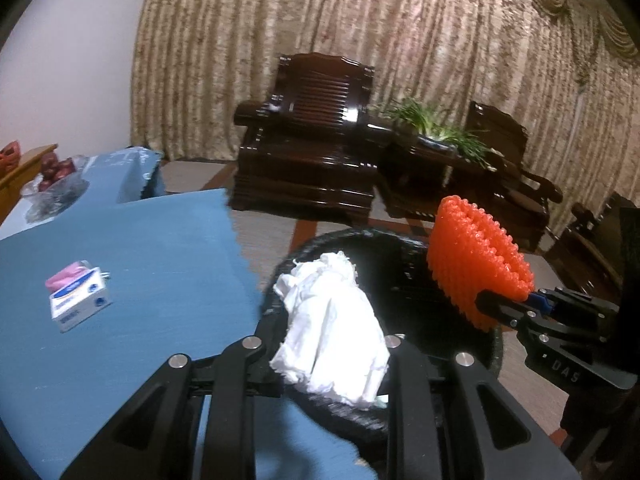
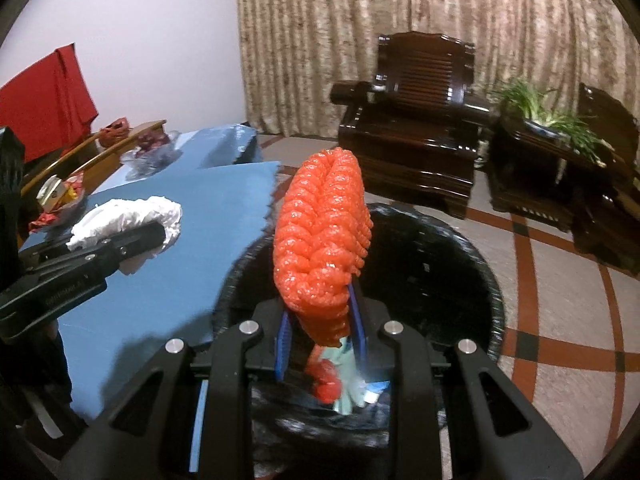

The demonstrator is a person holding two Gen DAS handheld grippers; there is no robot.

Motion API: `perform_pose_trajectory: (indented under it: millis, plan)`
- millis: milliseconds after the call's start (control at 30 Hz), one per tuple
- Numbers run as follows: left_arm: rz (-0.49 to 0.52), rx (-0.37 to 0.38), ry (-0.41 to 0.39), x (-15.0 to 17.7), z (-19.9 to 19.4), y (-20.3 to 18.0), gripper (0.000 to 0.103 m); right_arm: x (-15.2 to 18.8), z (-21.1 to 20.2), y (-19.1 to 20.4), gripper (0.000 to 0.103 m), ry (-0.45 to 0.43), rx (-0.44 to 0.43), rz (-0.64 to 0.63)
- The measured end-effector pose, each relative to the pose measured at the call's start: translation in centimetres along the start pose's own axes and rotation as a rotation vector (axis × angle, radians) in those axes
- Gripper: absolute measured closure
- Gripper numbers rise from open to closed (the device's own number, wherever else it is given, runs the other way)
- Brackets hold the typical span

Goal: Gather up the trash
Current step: 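Carry the tissue and orange sponge over the bin and open both tools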

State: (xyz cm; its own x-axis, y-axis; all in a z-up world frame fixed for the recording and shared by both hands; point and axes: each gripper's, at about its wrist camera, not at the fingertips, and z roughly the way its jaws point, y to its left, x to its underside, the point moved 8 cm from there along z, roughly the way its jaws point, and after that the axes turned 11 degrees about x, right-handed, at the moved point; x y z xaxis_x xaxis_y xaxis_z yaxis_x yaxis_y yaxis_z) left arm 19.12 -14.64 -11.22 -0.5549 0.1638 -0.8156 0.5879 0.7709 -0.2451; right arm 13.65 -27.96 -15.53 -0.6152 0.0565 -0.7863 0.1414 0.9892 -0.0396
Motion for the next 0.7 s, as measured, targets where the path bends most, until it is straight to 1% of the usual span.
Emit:
perform_pose_trajectory:
  millis: [233,467,700]
  plan:
    - [0.033,0.040,0.035,0.0,4.1,-2.7,0.080,1.3,1.8,-3.5,0.079,0.032,0.038,0.035]
    - [0.039,0.065,0.082,0.1,8.1,-4.1,0.080,2.3,3.7,-5.5,0.079,0.062,0.057,0.047]
    - [0.037,0.079,0.118,0.3,11.1,-4.6,0.079,3.2,5.8,-6.5,0.079,0.093,0.073,0.051]
